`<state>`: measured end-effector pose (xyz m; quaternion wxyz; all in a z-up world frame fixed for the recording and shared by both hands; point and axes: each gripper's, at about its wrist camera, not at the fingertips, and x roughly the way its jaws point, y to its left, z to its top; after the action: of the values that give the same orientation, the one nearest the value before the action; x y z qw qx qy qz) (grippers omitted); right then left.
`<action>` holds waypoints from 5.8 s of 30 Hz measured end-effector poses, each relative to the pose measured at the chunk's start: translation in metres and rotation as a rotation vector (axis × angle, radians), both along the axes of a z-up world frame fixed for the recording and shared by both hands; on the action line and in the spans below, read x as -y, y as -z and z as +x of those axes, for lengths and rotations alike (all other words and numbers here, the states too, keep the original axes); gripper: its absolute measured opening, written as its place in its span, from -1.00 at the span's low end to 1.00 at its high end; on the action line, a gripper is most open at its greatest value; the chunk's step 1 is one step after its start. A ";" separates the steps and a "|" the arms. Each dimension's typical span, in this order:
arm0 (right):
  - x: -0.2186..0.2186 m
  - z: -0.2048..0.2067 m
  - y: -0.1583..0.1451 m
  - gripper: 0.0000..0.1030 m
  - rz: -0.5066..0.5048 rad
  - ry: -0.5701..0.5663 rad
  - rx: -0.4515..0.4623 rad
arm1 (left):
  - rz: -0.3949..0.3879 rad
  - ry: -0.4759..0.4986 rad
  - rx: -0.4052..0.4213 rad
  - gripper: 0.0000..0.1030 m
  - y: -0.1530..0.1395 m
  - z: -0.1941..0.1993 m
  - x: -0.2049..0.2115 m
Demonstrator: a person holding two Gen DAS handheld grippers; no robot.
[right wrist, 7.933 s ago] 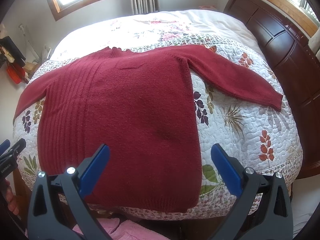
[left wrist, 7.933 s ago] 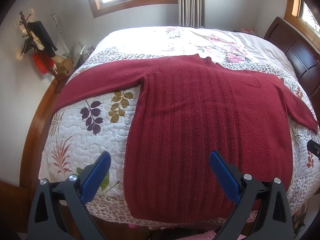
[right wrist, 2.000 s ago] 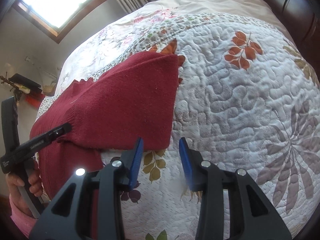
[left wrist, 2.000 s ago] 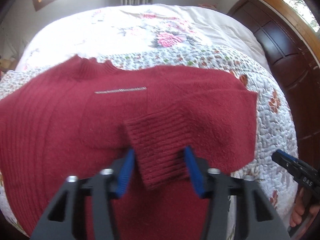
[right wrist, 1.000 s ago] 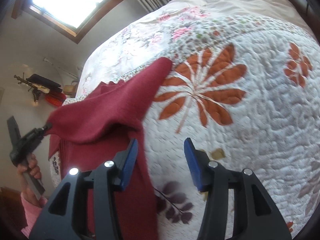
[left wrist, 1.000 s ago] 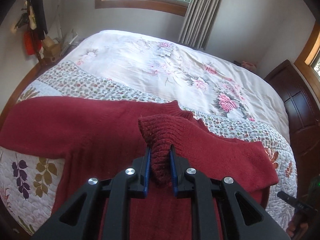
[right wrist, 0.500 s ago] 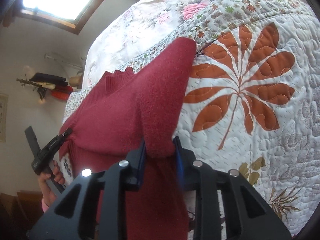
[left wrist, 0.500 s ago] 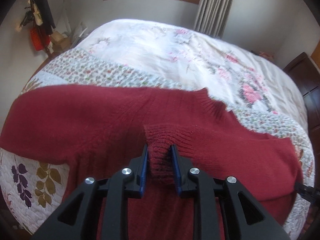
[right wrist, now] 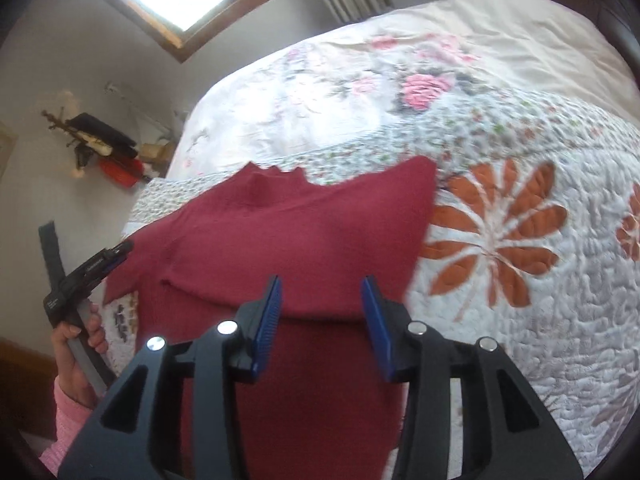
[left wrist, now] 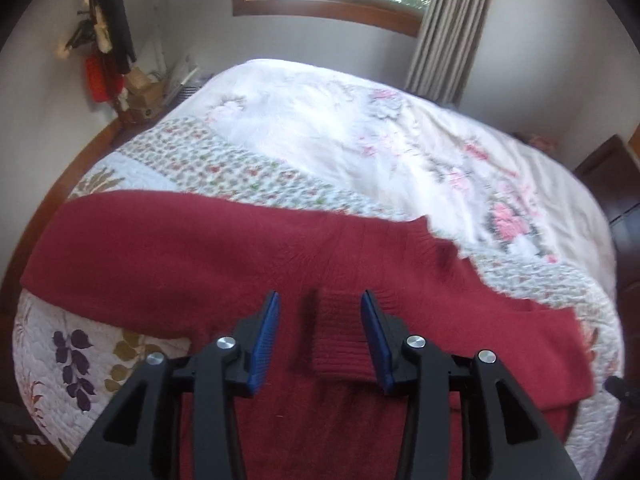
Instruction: Fold small clothes
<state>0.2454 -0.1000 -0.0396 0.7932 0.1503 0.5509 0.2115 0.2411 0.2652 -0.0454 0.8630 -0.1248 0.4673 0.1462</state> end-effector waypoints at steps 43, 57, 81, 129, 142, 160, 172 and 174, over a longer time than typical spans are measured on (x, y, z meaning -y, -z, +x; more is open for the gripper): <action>-0.229 -0.005 0.030 0.62 -0.315 -0.162 -0.017 | -0.508 -0.462 -0.001 0.09 0.044 -0.165 -0.360; -0.214 -0.006 0.032 0.62 -0.326 -0.128 -0.027 | -0.676 -0.632 0.150 -0.43 0.076 -0.169 -0.432; -0.173 -0.015 0.034 0.62 -0.296 -0.089 -0.036 | -0.200 -0.173 0.229 -0.88 -0.020 -0.078 -0.261; -0.149 -0.016 0.040 0.65 -0.305 -0.103 -0.059 | -0.118 0.225 -0.055 0.09 0.027 -0.029 -0.115; -0.205 -0.007 0.017 0.57 -0.324 -0.170 0.002 | -0.148 0.204 -0.103 0.11 0.053 -0.023 -0.130; -0.339 0.035 0.044 -0.62 -0.335 -0.345 0.033 | -0.081 0.104 -0.117 0.28 0.028 -0.038 -0.168; -0.195 0.010 0.022 -0.31 -0.182 -0.122 -0.033 | -0.099 0.144 -0.103 0.34 0.030 -0.028 -0.143; -0.175 0.005 0.030 0.14 -0.214 -0.084 -0.052 | -0.100 0.157 -0.104 0.34 0.030 -0.025 -0.136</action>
<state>0.2500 0.0751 -0.0694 0.7805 0.0469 0.5967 0.1803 0.2162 0.4011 -0.0755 0.8389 -0.1231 0.5267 0.0609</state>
